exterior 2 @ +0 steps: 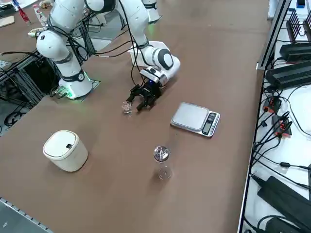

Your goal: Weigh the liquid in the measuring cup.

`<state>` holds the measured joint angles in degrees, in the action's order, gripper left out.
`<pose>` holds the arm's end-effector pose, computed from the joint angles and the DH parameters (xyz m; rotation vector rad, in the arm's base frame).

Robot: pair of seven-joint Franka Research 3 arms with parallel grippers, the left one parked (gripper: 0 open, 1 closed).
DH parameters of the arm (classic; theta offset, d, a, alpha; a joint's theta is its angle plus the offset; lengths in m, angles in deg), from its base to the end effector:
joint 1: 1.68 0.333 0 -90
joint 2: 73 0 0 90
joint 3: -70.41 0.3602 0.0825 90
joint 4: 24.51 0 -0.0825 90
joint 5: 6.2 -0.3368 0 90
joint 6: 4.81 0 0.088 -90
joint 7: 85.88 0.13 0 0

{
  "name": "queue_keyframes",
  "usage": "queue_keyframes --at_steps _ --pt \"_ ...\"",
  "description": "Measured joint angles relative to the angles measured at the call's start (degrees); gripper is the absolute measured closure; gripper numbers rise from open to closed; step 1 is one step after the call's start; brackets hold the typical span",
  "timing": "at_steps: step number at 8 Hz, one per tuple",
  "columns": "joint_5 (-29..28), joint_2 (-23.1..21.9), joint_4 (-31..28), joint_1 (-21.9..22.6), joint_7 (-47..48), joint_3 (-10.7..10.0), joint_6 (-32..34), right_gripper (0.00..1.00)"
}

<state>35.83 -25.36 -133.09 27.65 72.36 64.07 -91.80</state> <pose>0.4754 0.1046 0.1348 1.0815 -1.5013 0.8419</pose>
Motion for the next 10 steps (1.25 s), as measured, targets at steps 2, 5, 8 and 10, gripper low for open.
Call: queue_keyframes --at_steps 2,5,8,10 --pt "0.0 0.0 -0.1 -0.2 0.1 -0.1 0.1 0.03" --pt "0.0 0.0 -0.2 -2.1 0.2 -0.4 -0.2 0.03" --pt "0.0 -1.5 -2.5 -2.7 0.2 -0.4 -3.0 0.02" --pt "0.0 -2.6 -4.1 -2.7 0.2 -0.4 -4.0 0.02"
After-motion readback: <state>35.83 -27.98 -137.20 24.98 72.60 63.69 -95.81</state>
